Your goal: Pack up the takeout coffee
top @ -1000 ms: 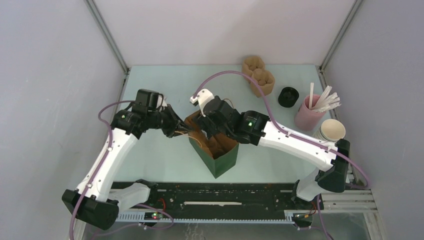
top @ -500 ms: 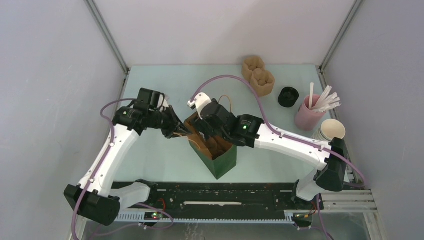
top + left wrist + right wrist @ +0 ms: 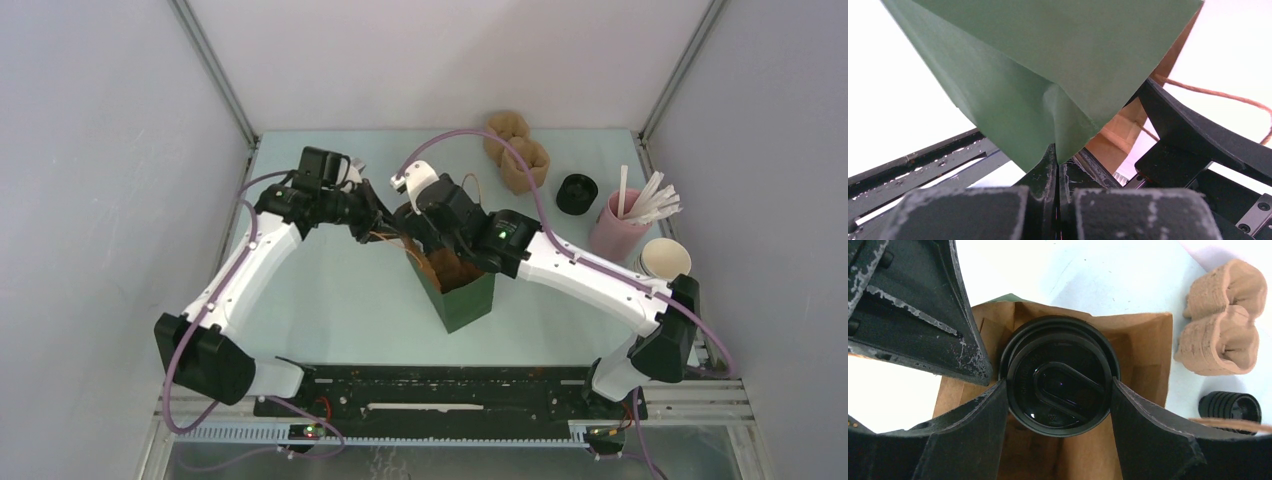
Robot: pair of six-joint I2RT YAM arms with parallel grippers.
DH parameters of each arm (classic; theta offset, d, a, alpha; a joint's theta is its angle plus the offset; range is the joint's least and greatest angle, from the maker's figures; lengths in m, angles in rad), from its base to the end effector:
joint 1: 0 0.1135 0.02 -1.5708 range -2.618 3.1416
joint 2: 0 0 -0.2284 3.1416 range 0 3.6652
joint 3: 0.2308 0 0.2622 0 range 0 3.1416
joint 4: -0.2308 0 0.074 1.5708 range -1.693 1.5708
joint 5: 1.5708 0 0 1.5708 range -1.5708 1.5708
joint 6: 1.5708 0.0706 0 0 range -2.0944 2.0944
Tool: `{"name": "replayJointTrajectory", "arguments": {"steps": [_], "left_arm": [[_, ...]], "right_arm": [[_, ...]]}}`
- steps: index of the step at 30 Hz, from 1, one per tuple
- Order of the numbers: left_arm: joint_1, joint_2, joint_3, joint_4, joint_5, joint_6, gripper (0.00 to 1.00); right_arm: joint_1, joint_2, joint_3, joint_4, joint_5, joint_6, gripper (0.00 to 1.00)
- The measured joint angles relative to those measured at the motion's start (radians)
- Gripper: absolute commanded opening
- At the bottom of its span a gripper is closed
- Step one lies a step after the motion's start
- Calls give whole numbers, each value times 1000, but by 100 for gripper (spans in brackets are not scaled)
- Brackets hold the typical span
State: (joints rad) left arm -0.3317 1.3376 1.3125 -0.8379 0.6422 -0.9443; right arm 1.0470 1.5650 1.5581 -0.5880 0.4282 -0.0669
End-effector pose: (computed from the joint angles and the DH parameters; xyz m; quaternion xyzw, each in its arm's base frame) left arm 0.2782 -0.1405 0.2901 -0.1641 0.8816 -0.4337 0.0878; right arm 0.2199 0.3220 0.3226 -0.3717 0.7853 0.0500 0.4925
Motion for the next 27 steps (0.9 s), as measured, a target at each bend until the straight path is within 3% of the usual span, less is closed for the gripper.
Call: {"name": "replayJointTrajectory", "arguments": {"steps": [10, 19, 27], "left_arm": [[-14, 21, 32, 20, 8, 19, 0], [-15, 30, 25, 2, 8, 87, 0], [-14, 37, 27, -49, 6, 156, 0]], "right_arm": [[-21, -3, -3, 12, 31, 1, 38], [-32, -6, -161, 112, 20, 5, 37], [-15, -6, -170, 153, 16, 5, 36]]}}
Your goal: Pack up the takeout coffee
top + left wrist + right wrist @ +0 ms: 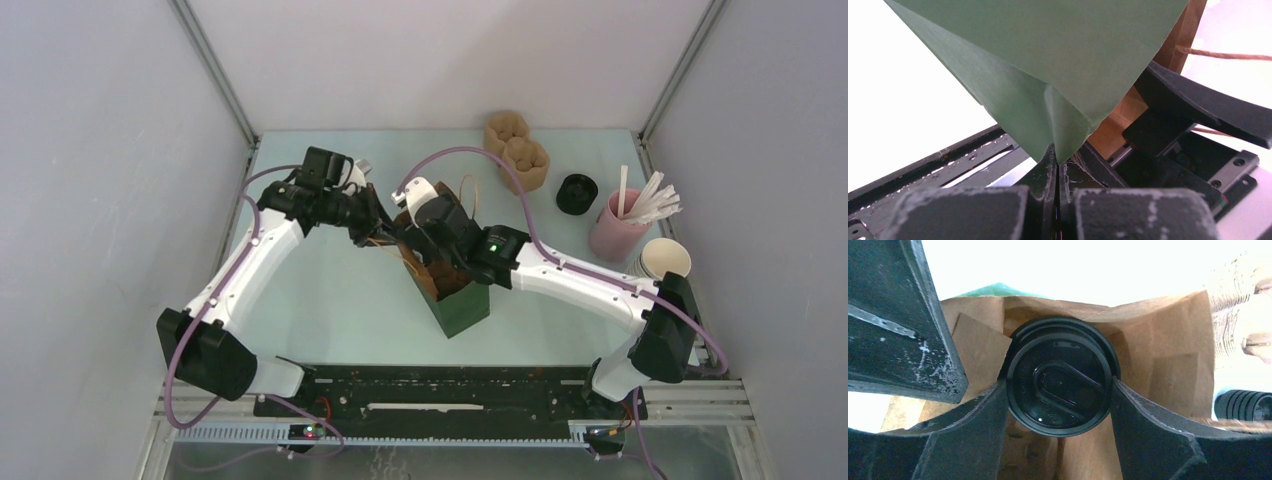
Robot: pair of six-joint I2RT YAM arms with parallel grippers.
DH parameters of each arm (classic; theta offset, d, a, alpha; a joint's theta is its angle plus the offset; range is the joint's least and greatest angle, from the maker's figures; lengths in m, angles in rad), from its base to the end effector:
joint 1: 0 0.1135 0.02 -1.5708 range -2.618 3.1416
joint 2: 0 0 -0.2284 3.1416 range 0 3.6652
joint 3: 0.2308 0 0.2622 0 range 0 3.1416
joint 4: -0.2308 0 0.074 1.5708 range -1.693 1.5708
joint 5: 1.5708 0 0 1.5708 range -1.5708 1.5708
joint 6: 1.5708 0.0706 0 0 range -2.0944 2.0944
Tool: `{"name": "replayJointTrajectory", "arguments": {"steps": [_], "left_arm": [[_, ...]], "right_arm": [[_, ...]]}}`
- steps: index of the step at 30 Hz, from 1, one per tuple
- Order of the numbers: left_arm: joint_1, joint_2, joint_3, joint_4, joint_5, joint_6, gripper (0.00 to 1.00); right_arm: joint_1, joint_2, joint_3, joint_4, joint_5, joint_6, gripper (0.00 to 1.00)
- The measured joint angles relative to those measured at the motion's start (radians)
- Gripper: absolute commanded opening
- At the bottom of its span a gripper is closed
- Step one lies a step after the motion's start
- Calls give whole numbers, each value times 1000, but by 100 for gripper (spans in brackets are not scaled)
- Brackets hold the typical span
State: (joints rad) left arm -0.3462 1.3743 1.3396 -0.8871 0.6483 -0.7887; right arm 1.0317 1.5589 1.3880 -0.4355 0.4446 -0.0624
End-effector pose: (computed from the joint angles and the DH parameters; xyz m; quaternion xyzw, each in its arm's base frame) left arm 0.2784 -0.1457 0.2848 -0.0981 0.8988 -0.4170 0.0926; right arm 0.2274 0.3210 0.2791 -0.3622 0.7912 0.0379 0.4912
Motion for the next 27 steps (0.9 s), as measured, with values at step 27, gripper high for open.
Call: {"name": "replayJointTrajectory", "arguments": {"steps": [27], "left_arm": [[0, 14, 82, -182, -70, 142, 4]], "right_arm": [[32, 1, 0, 87, -10, 2, 31]]}}
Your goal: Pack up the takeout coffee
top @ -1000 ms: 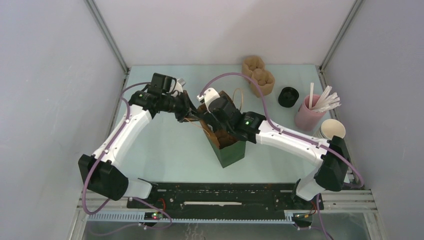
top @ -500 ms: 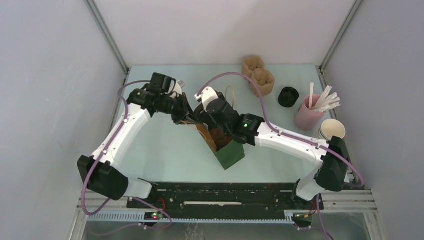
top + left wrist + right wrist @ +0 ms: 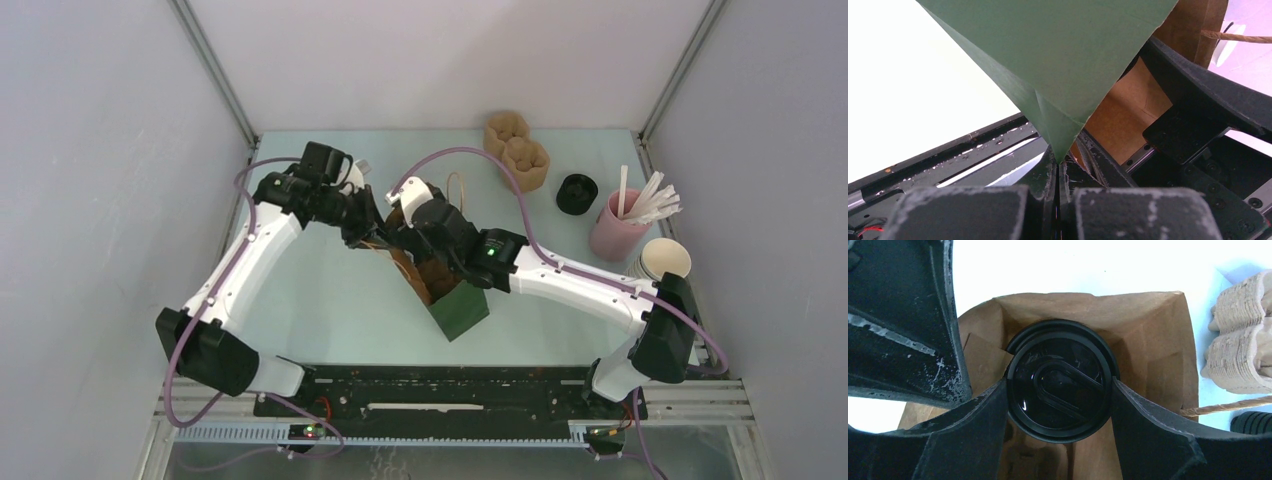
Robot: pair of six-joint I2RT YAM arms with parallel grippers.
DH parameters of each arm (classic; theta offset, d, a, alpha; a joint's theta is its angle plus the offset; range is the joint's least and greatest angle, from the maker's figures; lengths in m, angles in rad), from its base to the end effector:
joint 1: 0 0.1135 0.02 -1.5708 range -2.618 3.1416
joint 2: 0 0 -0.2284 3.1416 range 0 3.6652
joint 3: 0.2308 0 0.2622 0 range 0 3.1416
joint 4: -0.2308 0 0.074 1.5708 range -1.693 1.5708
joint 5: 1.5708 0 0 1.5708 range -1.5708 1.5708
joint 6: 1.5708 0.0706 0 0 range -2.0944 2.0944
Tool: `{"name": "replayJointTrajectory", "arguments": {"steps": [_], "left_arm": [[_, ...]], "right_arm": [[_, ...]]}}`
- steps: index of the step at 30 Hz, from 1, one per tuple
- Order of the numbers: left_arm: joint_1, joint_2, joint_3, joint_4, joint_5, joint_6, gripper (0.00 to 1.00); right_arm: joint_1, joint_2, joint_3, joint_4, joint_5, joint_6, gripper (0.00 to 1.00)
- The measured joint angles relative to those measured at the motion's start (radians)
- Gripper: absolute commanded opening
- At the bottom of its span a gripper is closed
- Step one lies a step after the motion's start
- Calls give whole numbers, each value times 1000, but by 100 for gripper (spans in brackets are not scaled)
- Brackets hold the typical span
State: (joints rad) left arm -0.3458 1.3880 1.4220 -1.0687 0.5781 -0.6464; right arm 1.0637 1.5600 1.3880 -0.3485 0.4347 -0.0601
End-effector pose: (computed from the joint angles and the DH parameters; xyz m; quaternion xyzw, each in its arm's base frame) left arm 0.2687 -0.1378 0.2923 -0.0637 0.9252 -0.3626 0.0924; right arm 0.2198 0.3344 0.2886 -0.3587 0.7726 0.0719 0.5189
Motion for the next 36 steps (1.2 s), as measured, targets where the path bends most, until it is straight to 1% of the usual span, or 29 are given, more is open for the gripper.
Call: {"name": "replayJointTrajectory", "arguments": {"steps": [1, 5, 9, 11, 17, 22, 26, 29, 30, 31, 32, 36], "left_arm": [[0, 8, 13, -13, -1, 1, 10], [0, 32, 59, -55, 0, 12, 44], [7, 39, 130, -113, -18, 19, 64], [7, 39, 172, -126, -19, 19, 69], [16, 20, 271, -190, -69, 19, 75], [24, 14, 404, -280, -228, 51, 73], [23, 29, 507, -294, -359, 92, 74], [-2, 83, 604, -291, -420, 140, 77], [-20, 117, 645, -275, -429, 161, 78], [-27, 131, 653, -264, -430, 169, 78], [-37, 149, 656, -247, -426, 179, 80], [-62, 229, 656, -216, -403, 222, 81]], "right_arm": [[0, 0, 0, -1, -5, 0, 31], [0, -3, 0, -14, -27, 1, 31], [-2, -31, 0, -49, -35, 5, 31], [0, -50, 0, -58, -48, 7, 31], [1, -110, 0, -101, -85, 21, 30], [-11, -142, -3, -125, -123, 33, 29], [-29, -175, -25, -135, -161, 43, 30], [-40, -201, -43, -144, -187, 50, 30], [-45, -211, -50, -149, -195, 52, 30], [-48, -215, -52, -150, -200, 53, 29], [-52, -219, -56, -150, -204, 55, 29], [-71, -223, -60, -150, -227, 64, 29]]}}
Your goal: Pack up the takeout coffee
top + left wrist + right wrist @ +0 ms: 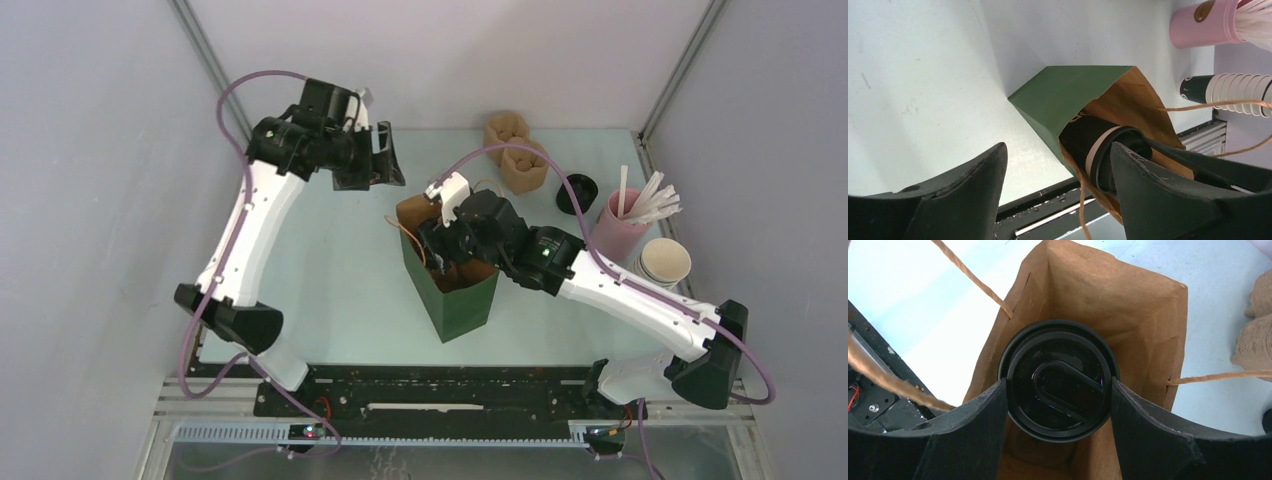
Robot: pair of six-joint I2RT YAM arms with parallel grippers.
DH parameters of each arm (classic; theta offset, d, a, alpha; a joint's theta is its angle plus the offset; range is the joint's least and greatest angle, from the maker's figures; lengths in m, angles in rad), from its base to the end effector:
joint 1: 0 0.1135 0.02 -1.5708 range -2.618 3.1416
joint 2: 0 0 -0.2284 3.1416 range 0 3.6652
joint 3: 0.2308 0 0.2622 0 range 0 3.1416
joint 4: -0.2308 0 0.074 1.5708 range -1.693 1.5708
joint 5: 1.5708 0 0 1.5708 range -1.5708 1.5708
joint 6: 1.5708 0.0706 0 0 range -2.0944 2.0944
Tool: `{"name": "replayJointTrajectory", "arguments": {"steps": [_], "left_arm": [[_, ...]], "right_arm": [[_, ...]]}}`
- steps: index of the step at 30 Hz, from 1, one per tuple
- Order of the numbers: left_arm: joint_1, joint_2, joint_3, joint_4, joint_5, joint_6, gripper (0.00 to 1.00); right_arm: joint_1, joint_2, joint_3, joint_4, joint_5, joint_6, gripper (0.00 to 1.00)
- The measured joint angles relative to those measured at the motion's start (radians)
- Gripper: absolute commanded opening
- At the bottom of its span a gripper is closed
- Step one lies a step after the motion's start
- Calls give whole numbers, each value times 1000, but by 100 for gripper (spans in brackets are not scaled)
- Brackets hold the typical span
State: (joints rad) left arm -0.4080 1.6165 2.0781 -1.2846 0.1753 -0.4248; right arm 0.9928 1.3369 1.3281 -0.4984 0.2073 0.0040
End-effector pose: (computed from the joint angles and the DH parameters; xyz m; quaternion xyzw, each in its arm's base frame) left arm 0.2979 -0.1422 0.4038 0.0242 0.9276 -0.2217 0.2998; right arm 0.2022 0.2835 0.3239 -0.3606 0.7795 0.1628 0.4856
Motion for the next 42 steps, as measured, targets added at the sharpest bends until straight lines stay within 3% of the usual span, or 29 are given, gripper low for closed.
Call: {"name": "replayJointTrajectory", "arguments": {"steps": [8, 18, 28, 38, 42], "left_arm": [[-69, 130, 42, 50, 28, 46, 81], [-124, 187, 44, 85, -2, 86, 73], [-180, 186, -36, 129, -63, 101, 51], [-179, 187, -32, 139, -138, 105, 13], [-182, 187, -32, 140, -180, 111, 9]], "right_arm": [[-29, 0, 0, 1, -45, 10, 29], [-40, 0, 0, 1, -97, 10, 30], [-42, 0, 0, 1, -109, 10, 30], [-42, -1, 0, 1, -114, 9, 30], [-42, -1, 0, 2, -115, 10, 30]]}}
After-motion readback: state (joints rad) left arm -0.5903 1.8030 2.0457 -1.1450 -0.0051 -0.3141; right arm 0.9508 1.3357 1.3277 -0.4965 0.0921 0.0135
